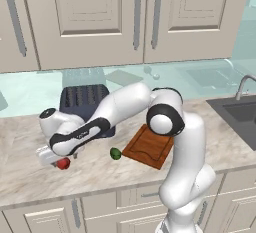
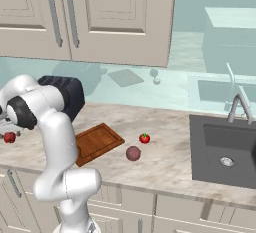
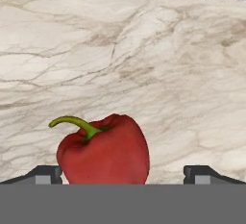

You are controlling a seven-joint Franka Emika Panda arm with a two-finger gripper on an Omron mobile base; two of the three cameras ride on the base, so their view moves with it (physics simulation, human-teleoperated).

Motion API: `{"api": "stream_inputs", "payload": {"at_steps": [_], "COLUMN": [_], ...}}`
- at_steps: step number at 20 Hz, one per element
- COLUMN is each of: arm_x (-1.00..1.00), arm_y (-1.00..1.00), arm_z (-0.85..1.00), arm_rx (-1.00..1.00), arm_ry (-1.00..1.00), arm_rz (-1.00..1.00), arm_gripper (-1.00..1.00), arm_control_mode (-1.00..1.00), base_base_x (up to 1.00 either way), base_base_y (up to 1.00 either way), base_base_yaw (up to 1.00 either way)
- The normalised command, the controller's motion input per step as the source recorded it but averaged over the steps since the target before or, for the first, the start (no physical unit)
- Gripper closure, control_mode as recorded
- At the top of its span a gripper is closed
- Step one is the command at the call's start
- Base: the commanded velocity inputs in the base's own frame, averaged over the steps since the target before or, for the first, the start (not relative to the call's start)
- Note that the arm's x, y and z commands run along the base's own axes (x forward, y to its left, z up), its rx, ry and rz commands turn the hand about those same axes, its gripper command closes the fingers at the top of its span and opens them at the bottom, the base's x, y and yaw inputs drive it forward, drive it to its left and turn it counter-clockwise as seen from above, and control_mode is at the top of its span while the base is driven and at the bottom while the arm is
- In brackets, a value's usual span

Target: Place the avocado, onion, tomato, and bell pepper on the cutting board.

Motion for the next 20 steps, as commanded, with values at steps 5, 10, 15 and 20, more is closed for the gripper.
{"api": "stream_inputs", "payload": {"at_steps": [5, 10, 15, 20], "arm_x": [0.06, 0.04, 0.00, 0.00], "arm_y": [0.01, 0.00, 0.00, 0.00], "arm_z": [-0.05, 0.00, -0.06, -0.12], "arm_rx": [0.00, 0.00, 0.01, 0.02], "arm_ry": [0.00, -0.01, -0.01, -0.02], "arm_rz": [0.03, 0.03, 0.03, 0.00], "arm_gripper": [-1.00, -1.00, -1.00, -1.00], "arm_control_mode": [-1.00, -1.00, -1.00, -1.00], "base_base_x": [0.00, 0.00, 0.00, 0.00], "base_base_y": [0.00, 0.00, 0.00, 0.00], "base_base_yaw": [0.00, 0.00, 0.00, 0.00]}}
